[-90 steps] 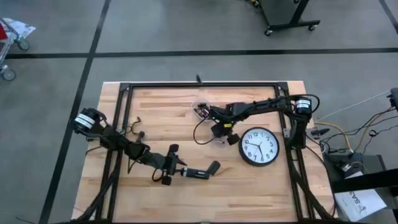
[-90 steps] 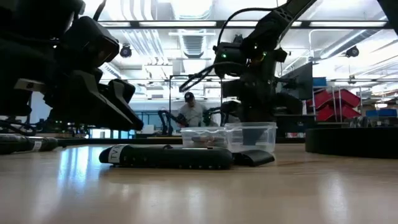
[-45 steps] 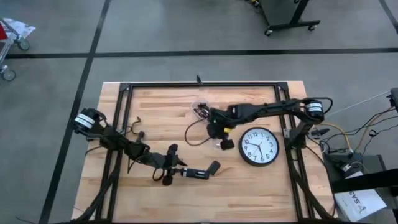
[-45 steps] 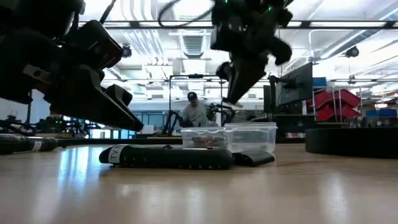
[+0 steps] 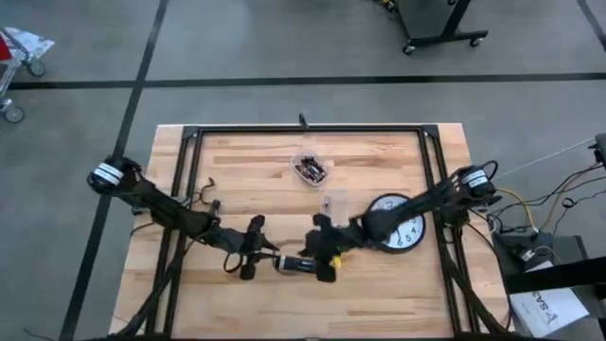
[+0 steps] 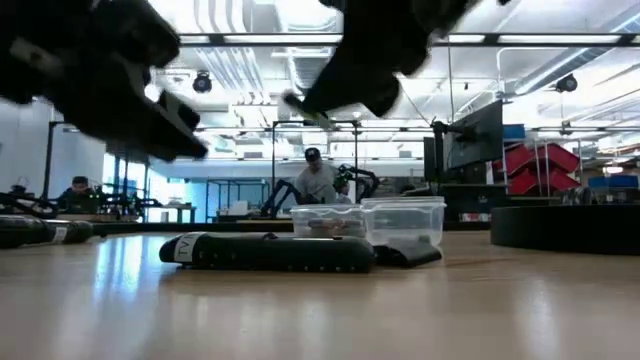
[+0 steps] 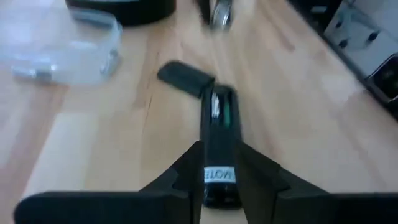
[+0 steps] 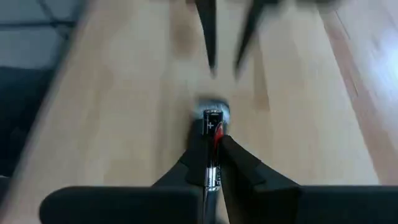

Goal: Insert battery
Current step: Insert the silver battery into the remote's battery compartment

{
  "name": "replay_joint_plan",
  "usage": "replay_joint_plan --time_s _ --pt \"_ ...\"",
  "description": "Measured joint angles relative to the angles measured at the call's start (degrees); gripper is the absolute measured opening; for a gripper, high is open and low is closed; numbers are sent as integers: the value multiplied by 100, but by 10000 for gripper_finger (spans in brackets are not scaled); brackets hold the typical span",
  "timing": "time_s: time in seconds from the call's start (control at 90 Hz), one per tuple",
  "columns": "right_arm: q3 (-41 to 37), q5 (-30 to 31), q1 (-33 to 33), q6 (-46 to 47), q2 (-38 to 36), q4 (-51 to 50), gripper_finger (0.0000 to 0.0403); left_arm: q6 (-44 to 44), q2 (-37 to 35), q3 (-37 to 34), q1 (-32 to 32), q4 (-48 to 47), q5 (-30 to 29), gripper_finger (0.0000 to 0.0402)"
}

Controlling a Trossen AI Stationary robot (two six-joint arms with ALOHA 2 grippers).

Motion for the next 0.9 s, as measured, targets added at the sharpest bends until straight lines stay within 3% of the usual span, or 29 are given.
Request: replay_joint_plan --time_s 0.189,0.4,0.756,0.9 --pt "9 697 412 607 632 638 8 18 -577 -4 -252 -393 -7 39" --pt "13 1277 577 917 1033 824 8 -273 -736 -4 -575 -543 -11 32" --pt "13 1294 642 1334 1324 864 8 -381 -399 -17 -705 -526 -460 31" --pt "31 1292 694 1645 1311 520 8 -360 -8 -10 -706 -112 -555 31"
